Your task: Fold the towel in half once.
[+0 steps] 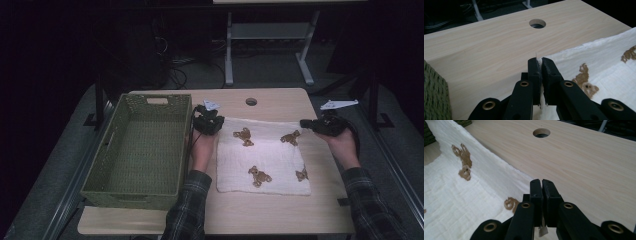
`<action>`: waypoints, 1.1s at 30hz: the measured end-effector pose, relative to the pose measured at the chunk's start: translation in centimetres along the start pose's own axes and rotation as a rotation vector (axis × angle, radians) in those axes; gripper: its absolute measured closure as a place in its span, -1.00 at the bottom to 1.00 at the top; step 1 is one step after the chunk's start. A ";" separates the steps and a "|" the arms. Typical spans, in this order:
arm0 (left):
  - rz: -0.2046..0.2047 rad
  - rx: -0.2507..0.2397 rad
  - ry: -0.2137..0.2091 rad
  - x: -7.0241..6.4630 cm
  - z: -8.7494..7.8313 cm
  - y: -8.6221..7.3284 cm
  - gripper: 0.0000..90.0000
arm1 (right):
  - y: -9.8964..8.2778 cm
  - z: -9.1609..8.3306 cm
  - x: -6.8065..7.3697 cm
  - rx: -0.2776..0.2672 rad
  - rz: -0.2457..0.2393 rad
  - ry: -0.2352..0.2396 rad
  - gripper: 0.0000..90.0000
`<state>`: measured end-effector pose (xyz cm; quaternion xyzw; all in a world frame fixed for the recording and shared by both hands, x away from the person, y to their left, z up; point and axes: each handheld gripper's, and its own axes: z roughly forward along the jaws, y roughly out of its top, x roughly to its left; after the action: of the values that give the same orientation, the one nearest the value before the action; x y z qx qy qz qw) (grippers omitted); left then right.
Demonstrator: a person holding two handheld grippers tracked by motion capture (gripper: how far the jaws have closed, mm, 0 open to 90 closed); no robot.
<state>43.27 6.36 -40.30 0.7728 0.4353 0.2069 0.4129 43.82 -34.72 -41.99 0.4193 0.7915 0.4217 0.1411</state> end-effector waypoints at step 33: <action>0.032 0.011 0.055 -5.8 -7.0 -7.1 0.89 | -6.4 -6.2 6.9 0.040 -0.082 0.081 0.92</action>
<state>31.80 6.66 -41.89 0.7760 0.4351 0.2321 0.3933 32.56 -34.59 -42.33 0.3718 0.8213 0.4163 0.1180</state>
